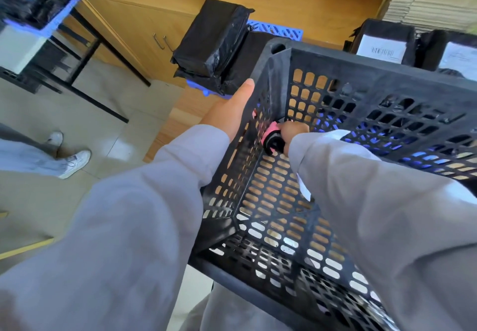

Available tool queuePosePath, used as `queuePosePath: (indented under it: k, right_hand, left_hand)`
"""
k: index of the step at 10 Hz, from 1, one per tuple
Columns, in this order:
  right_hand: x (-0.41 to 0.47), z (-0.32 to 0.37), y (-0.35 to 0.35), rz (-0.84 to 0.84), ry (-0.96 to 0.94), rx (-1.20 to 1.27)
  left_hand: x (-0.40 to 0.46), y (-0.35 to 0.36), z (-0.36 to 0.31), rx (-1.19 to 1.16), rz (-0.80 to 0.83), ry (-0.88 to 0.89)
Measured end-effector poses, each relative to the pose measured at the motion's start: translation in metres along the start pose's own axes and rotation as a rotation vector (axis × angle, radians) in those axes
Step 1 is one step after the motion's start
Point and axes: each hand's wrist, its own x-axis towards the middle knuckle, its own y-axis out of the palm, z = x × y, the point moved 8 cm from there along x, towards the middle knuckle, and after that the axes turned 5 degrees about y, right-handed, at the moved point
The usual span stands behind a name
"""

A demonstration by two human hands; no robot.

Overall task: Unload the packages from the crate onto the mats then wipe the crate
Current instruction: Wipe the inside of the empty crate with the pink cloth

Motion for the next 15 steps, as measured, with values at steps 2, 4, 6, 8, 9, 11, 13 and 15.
queuePosePath:
  k: [2, 4, 6, 8, 9, 11, 13, 15]
  right_hand:
    - [-0.025, 0.028, -0.007, 0.007, -0.101, 0.045]
    - [-0.072, 0.068, -0.021, -0.030, -0.231, 0.175]
    - [-0.124, 0.110, -0.027, -0.016, -0.589, 0.090]
    - [-0.156, 0.146, -0.050, 0.056, -0.754, 0.181]
    - [-0.151, 0.133, -0.074, 0.035, -0.691, 0.191]
    - [-0.140, 0.078, -0.115, 0.004, -0.589, -0.006]
    - [-0.144, 0.046, -0.141, 0.012, -0.472, -0.073]
    - [-0.179, 0.034, -0.134, 0.082, -0.532, -0.145]
  left_hand:
    - [-0.003, -0.001, -0.002, 0.091, -0.003, 0.015]
    - [-0.007, -0.001, -0.006, 0.107, 0.006, 0.043]
    - [-0.010, -0.002, -0.006, 0.097, -0.014, 0.050]
    - [-0.015, -0.004, -0.007, 0.045, -0.056, 0.056]
    - [-0.016, -0.006, -0.008, 0.074, -0.063, 0.067]
    - [-0.016, -0.019, -0.028, 0.273, -0.274, 0.499]
    - [-0.071, 0.025, -0.045, 0.083, -0.047, 0.739]
    - [-0.092, 0.120, -0.009, -0.468, 0.462, 0.103]
